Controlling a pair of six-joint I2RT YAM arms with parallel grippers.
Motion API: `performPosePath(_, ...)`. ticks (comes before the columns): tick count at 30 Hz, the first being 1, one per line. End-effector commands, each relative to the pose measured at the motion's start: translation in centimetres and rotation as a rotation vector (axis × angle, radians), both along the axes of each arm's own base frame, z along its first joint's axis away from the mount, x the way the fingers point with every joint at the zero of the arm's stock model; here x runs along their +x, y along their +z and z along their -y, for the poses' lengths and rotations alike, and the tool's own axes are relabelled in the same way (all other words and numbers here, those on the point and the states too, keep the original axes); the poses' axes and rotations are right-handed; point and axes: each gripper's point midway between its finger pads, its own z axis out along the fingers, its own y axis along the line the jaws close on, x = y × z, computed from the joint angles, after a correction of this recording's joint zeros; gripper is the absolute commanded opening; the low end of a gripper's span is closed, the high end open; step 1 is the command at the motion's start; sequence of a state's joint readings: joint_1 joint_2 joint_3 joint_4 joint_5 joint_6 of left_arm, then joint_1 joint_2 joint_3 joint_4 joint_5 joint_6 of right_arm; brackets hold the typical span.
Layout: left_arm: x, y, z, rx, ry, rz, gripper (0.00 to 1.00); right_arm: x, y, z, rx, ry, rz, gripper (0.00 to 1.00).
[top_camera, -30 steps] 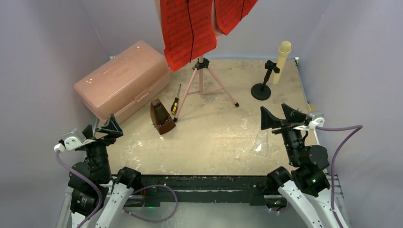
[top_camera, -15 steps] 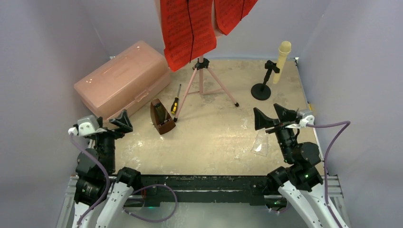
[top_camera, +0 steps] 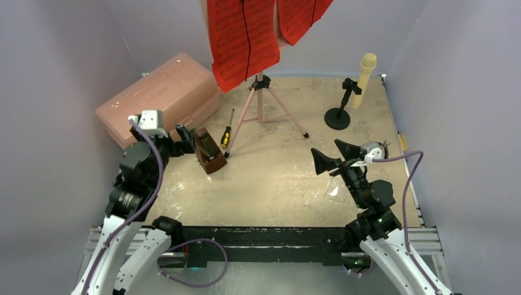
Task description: Pack up the instrument practice props
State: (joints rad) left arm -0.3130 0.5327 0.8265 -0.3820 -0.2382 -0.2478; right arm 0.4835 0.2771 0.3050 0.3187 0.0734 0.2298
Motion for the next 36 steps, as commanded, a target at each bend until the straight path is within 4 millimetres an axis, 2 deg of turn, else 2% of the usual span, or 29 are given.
performPosePath(1,2.1,0.1,2.8,-0.039,-0.103,-0.051,0.99,-0.5,0.8,-1.1,0.035,0.063,0.061,0.98)
performPosePath(4,3.6,-1.2,3.6,-0.053,-0.108,-0.122,0.96,-0.5,0.2,-1.3,0.043,0.079,0.058,0.98)
performPosePath(9,6.2,-4.5,3.7,-0.05,-0.045,-0.271,0.94,-0.6,-1.0,-1.9,0.053,0.112,0.049,0.98)
performPosePath(15,8.1,-6.9,4.7,-0.112,-0.032,-0.322,0.95,-0.5,-1.7,-2.2,0.052,0.121,0.034,0.98)
performPosePath(19,8.6,-9.3,5.1,-0.142,-0.018,-0.358,0.94,-0.5,-2.0,-2.4,0.05,0.13,0.027,0.98)
performPosePath(23,8.9,-10.8,5.4,-0.161,-0.016,-0.379,0.94,-0.5,-2.2,-2.4,0.049,0.129,0.02,0.98)
performPosePath(29,9.1,-12.0,6.4,-0.188,-0.055,-0.396,0.93,-0.3,-2.3,-2.4,0.047,0.128,0.014,0.98)
performPosePath(36,8.4,-13.7,6.3,-0.19,-0.051,-0.429,0.91,-0.3,-2.5,-2.5,0.044,0.131,0.008,0.98)
